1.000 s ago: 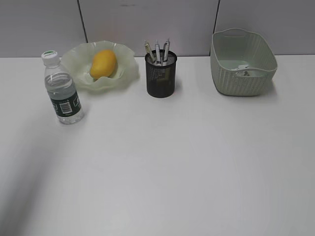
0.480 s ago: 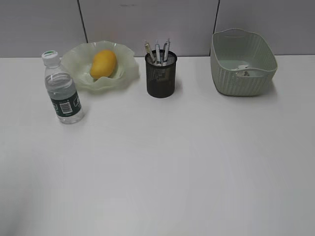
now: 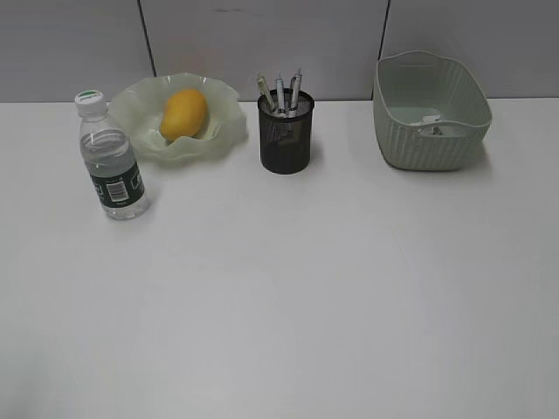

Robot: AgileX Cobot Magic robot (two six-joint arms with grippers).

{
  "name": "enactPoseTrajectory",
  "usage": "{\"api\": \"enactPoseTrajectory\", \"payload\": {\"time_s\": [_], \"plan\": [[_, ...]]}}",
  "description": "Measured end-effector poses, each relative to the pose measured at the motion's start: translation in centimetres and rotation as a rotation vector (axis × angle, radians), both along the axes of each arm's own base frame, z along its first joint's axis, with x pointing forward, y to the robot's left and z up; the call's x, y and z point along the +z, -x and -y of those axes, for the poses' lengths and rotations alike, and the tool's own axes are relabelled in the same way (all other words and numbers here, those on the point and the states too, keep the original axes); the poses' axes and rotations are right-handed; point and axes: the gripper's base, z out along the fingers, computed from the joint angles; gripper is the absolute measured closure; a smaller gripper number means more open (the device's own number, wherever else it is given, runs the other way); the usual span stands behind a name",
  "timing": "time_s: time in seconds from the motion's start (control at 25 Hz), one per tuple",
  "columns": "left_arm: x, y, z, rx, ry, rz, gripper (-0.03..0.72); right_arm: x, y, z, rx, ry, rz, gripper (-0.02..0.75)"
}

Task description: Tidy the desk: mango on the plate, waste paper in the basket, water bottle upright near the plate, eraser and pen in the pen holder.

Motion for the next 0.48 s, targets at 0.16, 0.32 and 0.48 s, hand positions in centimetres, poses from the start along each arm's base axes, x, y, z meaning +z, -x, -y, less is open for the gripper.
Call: {"api": "enactPoseTrajectory", "payload": {"time_s": [0.16, 0.32, 0.48], "plan": [[-0.7, 2.0, -0.2, 0.002, 0.005, 0.062, 0.157, 0.0, 0.0, 0.0, 0.0, 0.0, 0.0, 0.296], [-1.5, 3.6, -0.5, 0.007, 0.001, 0.112, 0.157, 0.0, 0.0, 0.0, 0.0, 0.0, 0.0, 0.296], [-1.6, 5.1, -0.7, 0.011, 0.004, 0.192, 0.159, 0.0, 0.0, 0.0, 0.0, 0.0, 0.0, 0.296]]}}
